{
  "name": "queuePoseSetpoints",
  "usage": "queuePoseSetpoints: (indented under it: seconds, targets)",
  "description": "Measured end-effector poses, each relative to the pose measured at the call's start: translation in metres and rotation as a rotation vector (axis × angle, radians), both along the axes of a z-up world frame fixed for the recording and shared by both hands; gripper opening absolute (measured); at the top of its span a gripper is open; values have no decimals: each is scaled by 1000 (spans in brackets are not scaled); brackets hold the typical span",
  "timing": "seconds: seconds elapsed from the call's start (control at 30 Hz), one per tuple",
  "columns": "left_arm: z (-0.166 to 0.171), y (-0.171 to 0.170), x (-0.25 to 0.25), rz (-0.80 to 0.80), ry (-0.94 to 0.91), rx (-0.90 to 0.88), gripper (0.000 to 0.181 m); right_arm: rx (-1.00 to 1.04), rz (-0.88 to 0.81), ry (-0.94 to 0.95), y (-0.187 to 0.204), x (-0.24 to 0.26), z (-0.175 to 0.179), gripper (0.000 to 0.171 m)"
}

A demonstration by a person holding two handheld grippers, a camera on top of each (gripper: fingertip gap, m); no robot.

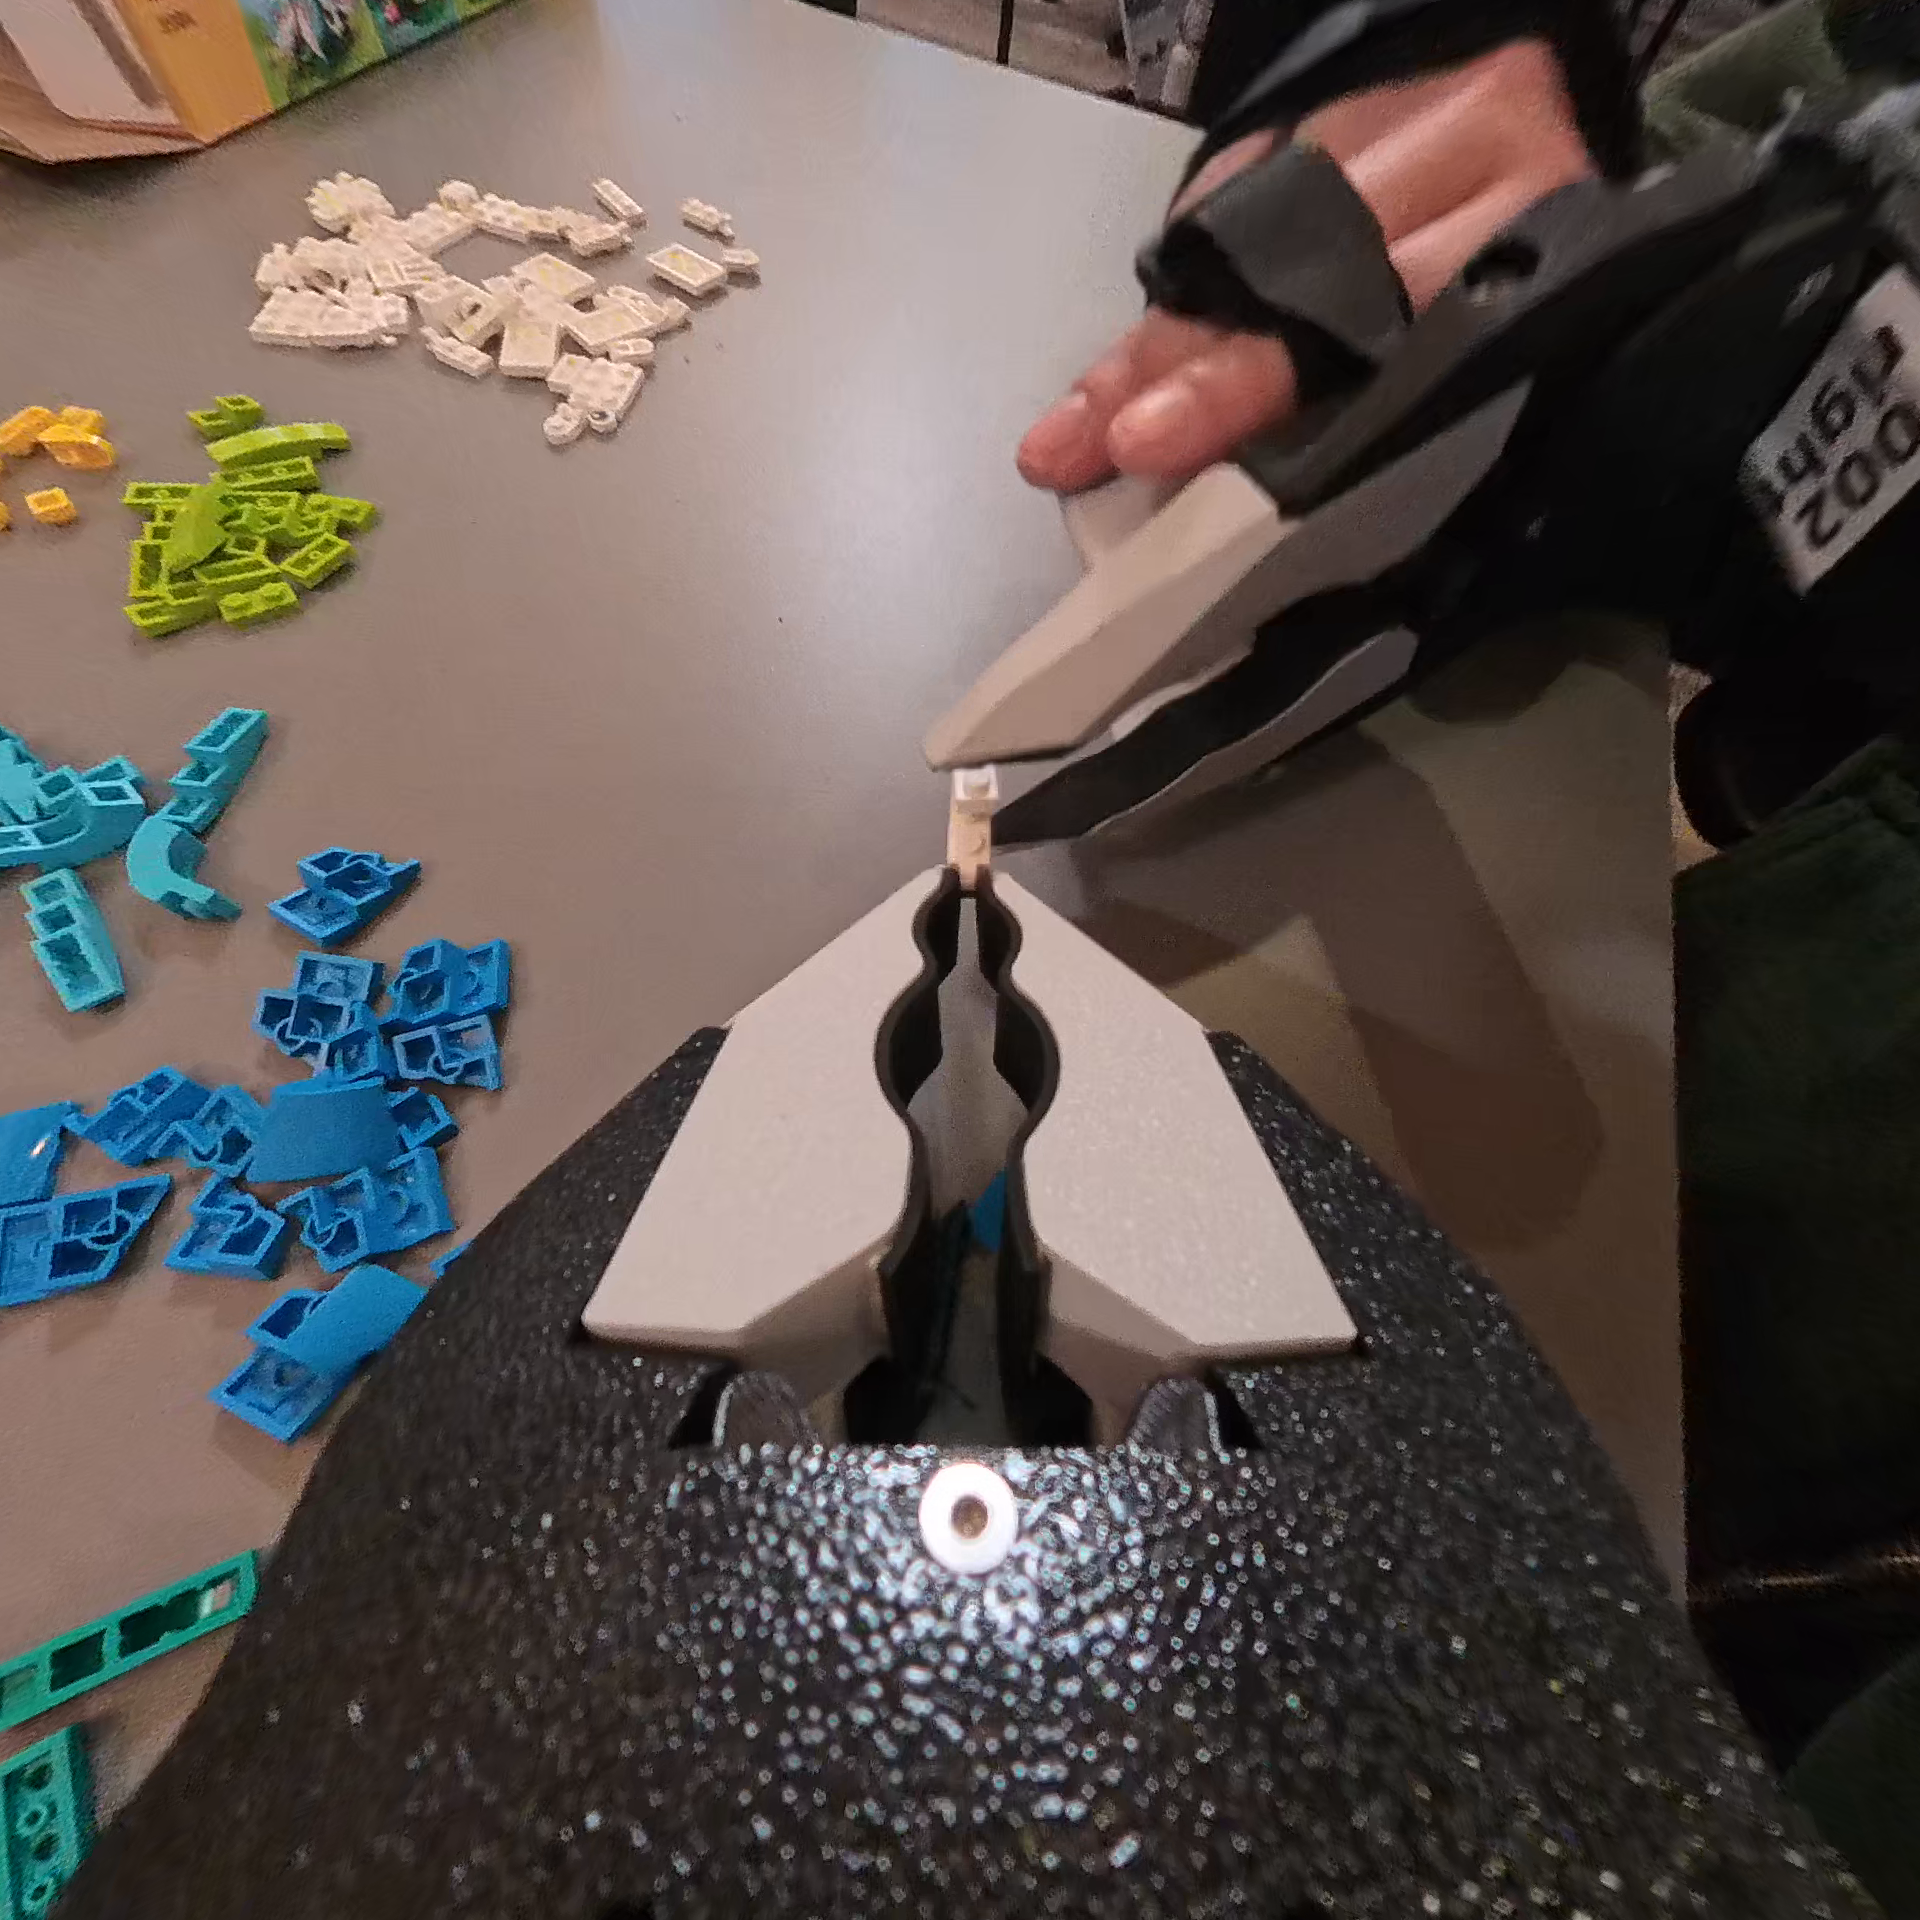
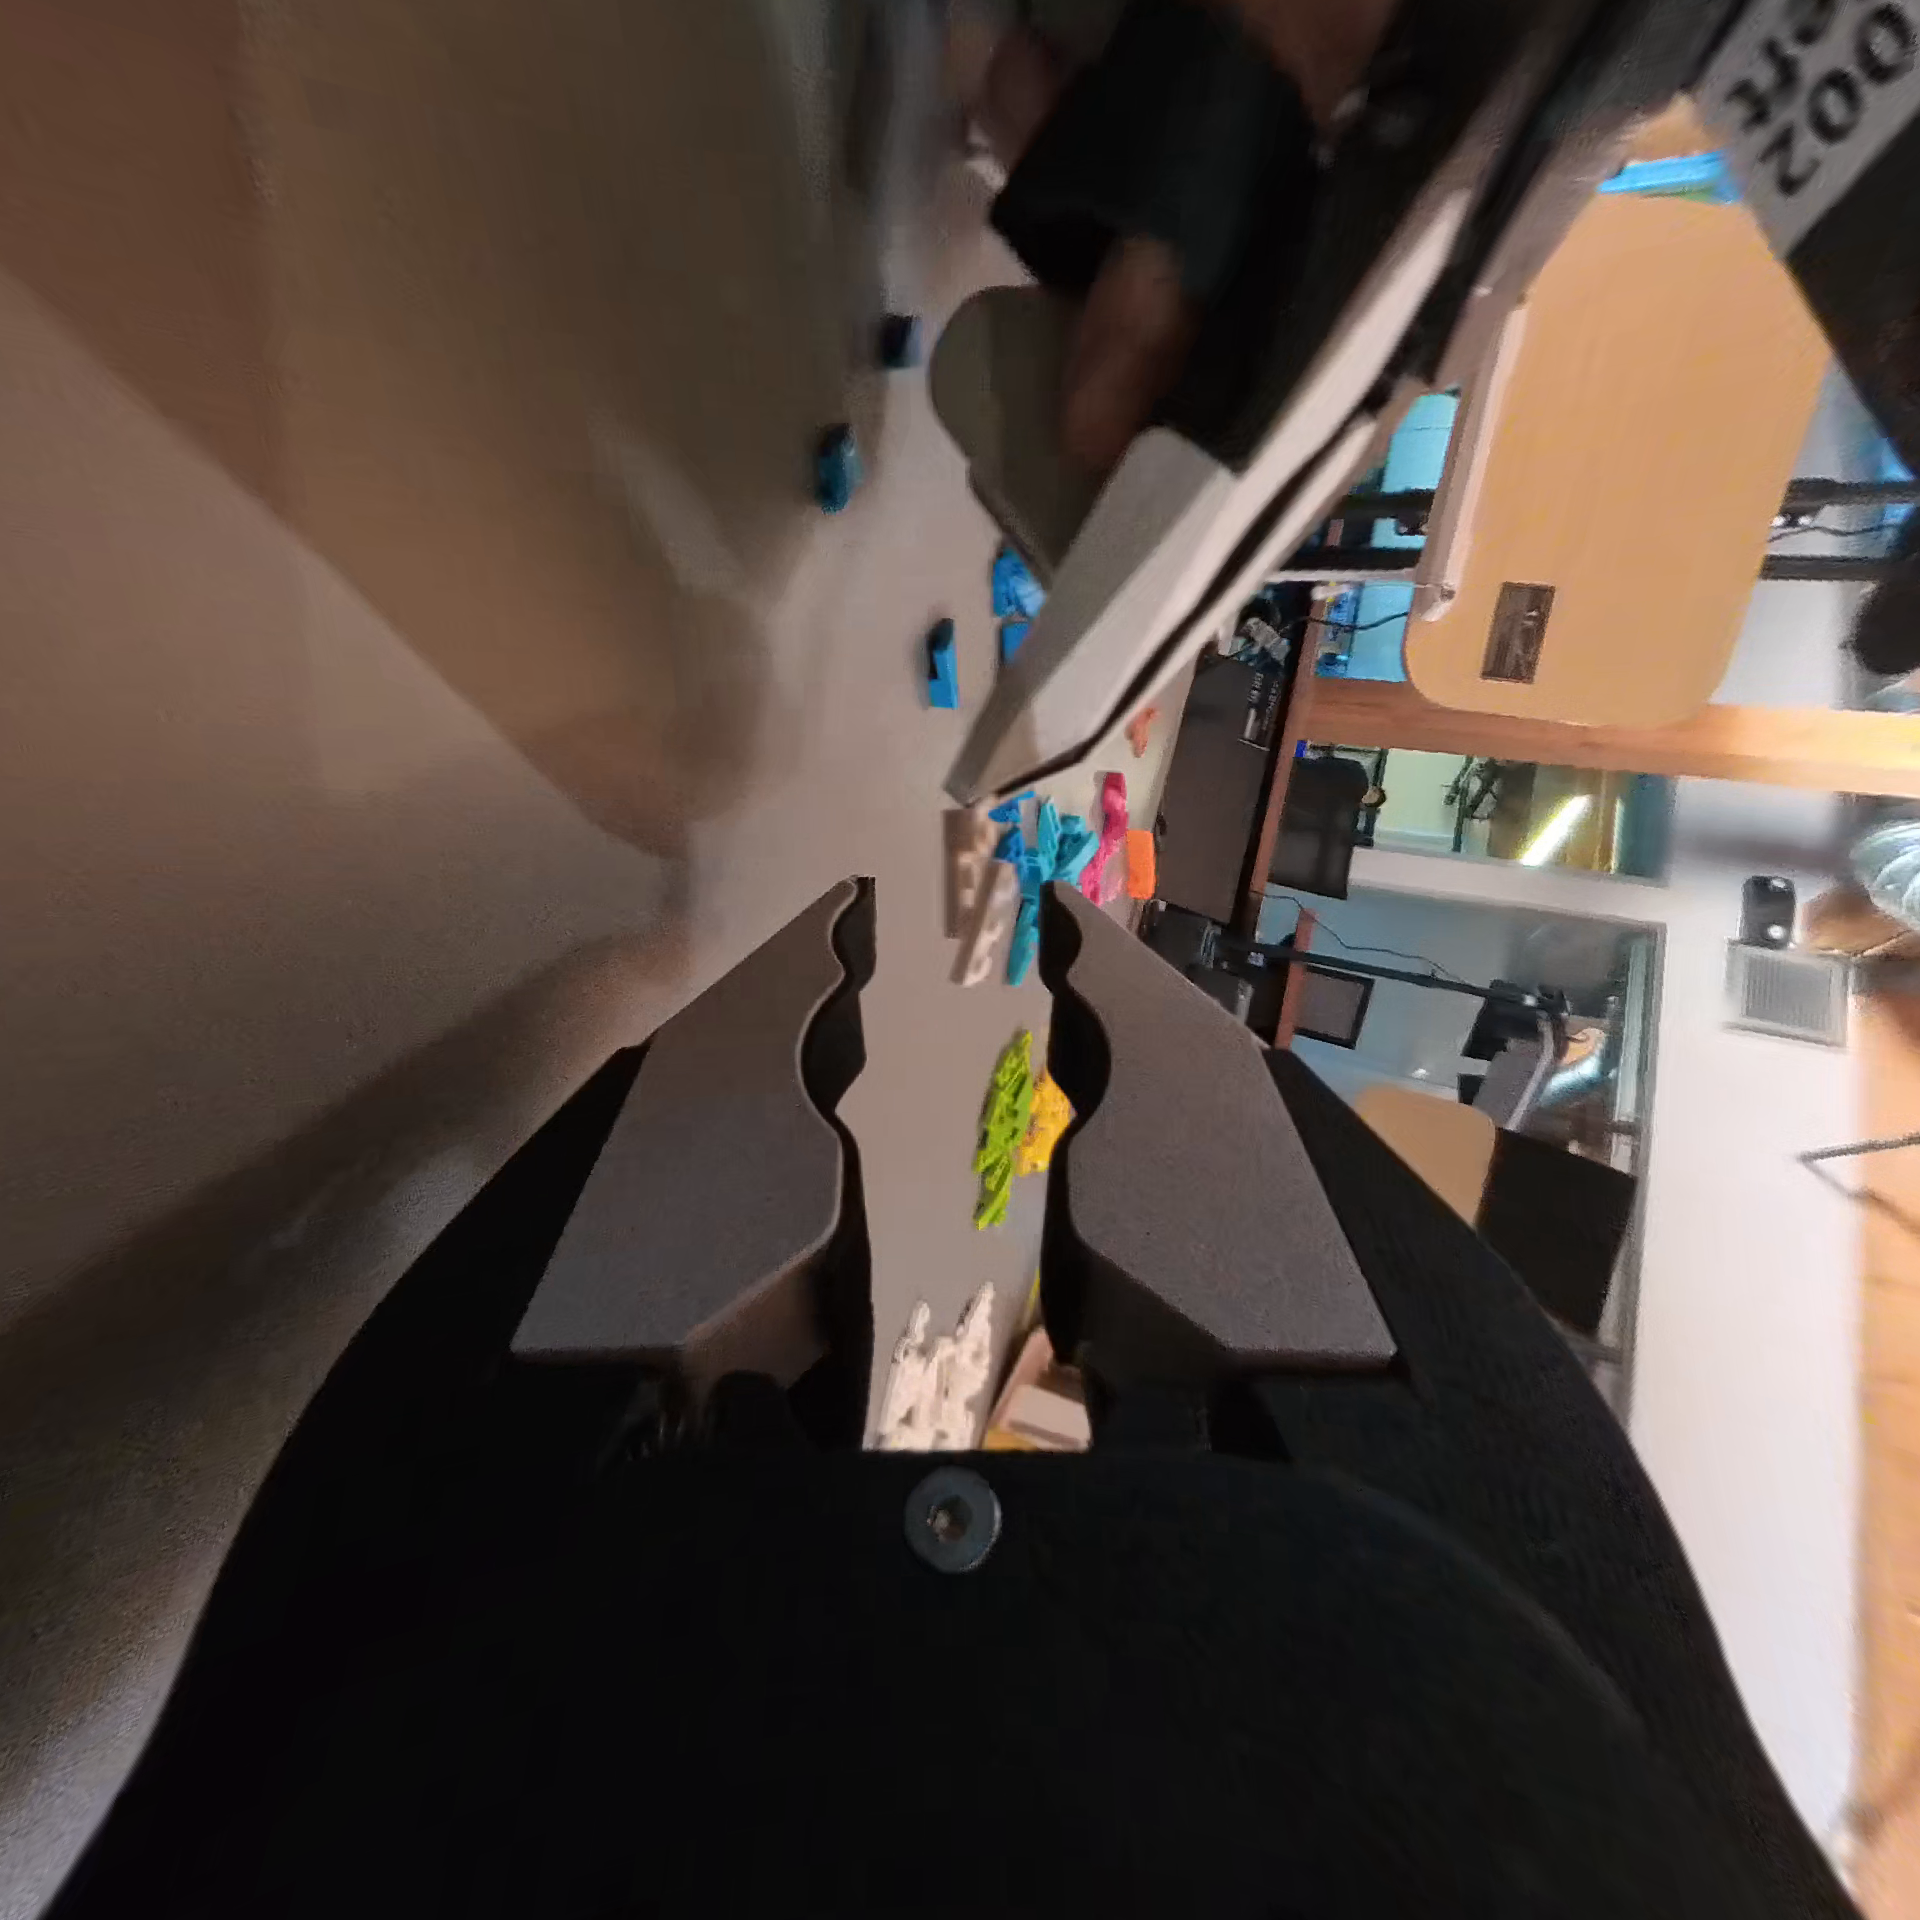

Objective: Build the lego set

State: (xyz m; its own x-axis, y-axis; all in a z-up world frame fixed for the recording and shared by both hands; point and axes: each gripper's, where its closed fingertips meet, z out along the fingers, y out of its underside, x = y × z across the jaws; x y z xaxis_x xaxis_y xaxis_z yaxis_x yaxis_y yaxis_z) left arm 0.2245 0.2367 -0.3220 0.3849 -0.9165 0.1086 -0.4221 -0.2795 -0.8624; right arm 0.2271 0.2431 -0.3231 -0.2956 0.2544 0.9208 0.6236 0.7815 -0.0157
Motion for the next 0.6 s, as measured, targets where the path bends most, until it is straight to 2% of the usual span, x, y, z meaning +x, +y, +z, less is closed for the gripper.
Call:
queuePoseSetpoints:
  seconds: [0.03,0.23,0.6]
  targets:
    - [2,0,0,0,-15,-7,0,17,-4,-12,1,0,-2,30]
    - [3,-3,3,-10,-36,-36,0,102,-24,-4,6,-2,3,9]
    - [7,-1,1,13,-102,-113,0,263,27,11,7,-4,12,8]
